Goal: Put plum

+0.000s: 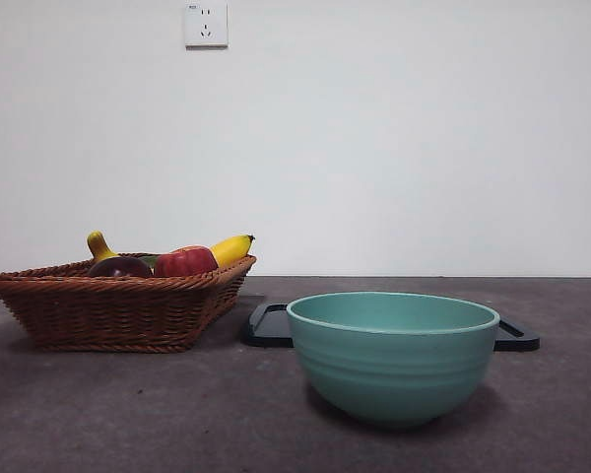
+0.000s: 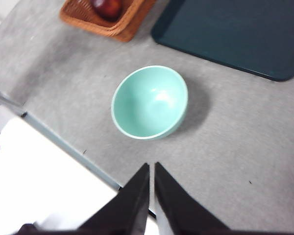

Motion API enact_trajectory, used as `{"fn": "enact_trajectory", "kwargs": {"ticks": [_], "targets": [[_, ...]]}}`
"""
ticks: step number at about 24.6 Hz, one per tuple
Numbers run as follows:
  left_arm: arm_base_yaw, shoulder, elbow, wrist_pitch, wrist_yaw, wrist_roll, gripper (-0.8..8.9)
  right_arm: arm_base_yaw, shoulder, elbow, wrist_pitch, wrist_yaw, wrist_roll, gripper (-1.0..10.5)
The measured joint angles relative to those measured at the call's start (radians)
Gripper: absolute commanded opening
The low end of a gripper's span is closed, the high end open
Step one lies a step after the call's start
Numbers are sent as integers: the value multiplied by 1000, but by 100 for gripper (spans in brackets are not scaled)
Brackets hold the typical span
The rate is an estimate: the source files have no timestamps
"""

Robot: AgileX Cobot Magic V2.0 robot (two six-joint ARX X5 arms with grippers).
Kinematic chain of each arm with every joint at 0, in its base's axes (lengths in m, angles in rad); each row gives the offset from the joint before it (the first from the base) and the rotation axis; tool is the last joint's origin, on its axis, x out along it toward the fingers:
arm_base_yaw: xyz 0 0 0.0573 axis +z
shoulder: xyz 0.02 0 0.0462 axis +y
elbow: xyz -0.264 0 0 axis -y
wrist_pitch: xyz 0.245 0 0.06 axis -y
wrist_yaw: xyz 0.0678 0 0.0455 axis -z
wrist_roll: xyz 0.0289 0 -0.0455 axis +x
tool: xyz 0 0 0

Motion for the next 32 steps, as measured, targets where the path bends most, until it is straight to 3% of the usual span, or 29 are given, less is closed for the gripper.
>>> {"fn": "enact_trajectory", "kwargs": {"ticks": [4, 5, 7, 9, 23, 32], "targets": [[0, 0, 0, 1, 0, 9, 45, 8, 0, 0, 0, 0, -6, 11], [0, 0, 0, 1, 0, 9, 110, 8, 0, 0, 0, 0, -6, 58], [0, 0, 0, 1, 0, 9, 300, 8, 1, 0, 1, 0, -7, 269], [0, 0, 0, 1, 0, 9, 385, 8, 1, 0, 1, 0, -6, 355], [0, 13, 2, 50, 0, -18, 382, 8, 1, 0, 1, 0, -6, 359], [-7, 182, 68, 144, -50, -39, 374, 8, 1, 0, 3, 0, -6, 359]]}}
